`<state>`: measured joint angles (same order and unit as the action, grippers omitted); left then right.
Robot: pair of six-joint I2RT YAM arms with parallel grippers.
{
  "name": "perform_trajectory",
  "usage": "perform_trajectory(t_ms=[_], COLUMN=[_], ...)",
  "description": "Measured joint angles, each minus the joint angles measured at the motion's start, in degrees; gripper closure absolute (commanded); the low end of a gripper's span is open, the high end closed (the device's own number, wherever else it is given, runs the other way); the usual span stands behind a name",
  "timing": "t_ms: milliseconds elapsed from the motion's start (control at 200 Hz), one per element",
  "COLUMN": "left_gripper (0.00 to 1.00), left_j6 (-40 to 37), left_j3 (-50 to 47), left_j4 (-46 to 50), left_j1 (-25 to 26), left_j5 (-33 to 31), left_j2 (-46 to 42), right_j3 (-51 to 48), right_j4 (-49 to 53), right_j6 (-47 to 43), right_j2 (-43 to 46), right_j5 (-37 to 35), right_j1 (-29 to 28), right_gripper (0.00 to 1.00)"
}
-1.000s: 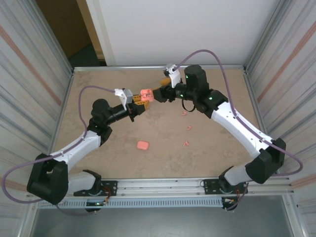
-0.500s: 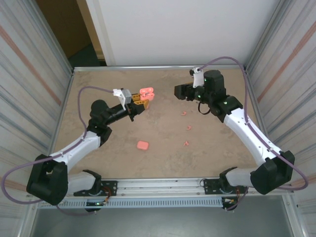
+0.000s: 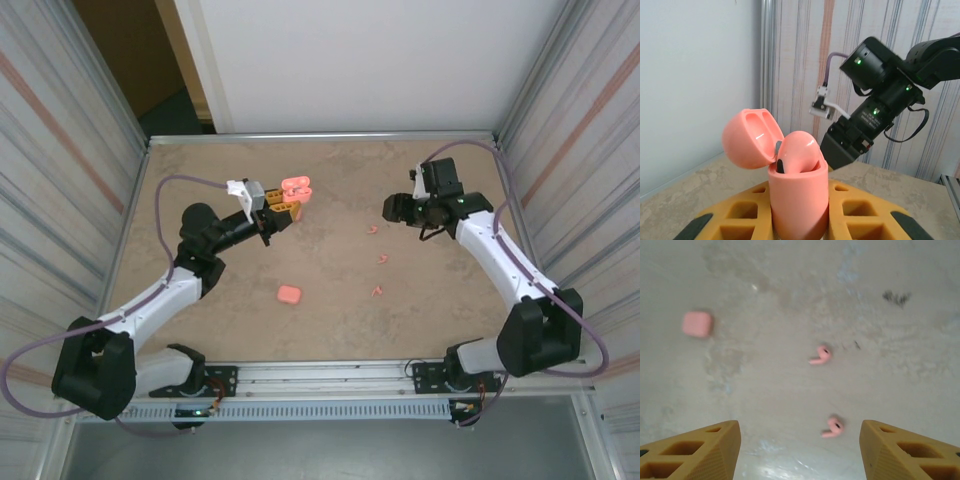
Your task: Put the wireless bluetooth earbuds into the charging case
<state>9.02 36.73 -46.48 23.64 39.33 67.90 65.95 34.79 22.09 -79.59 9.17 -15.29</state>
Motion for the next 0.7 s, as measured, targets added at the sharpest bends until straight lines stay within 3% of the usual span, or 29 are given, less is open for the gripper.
perform_trajectory(t_ms=[702], left_gripper=[1.00], left_j6=[-2.4], left_j3=[0.0], left_j4=[4.8], left_j1=[0.0], left_j5=[-0.1], left_j2=[-3.5], right_j3=[1.4], right_j4=[6.5], right_j6=[-1.3], right_j2=[-19.4], right_j5=[-6.6], right_j1=[-7.2], right_gripper=[0.40])
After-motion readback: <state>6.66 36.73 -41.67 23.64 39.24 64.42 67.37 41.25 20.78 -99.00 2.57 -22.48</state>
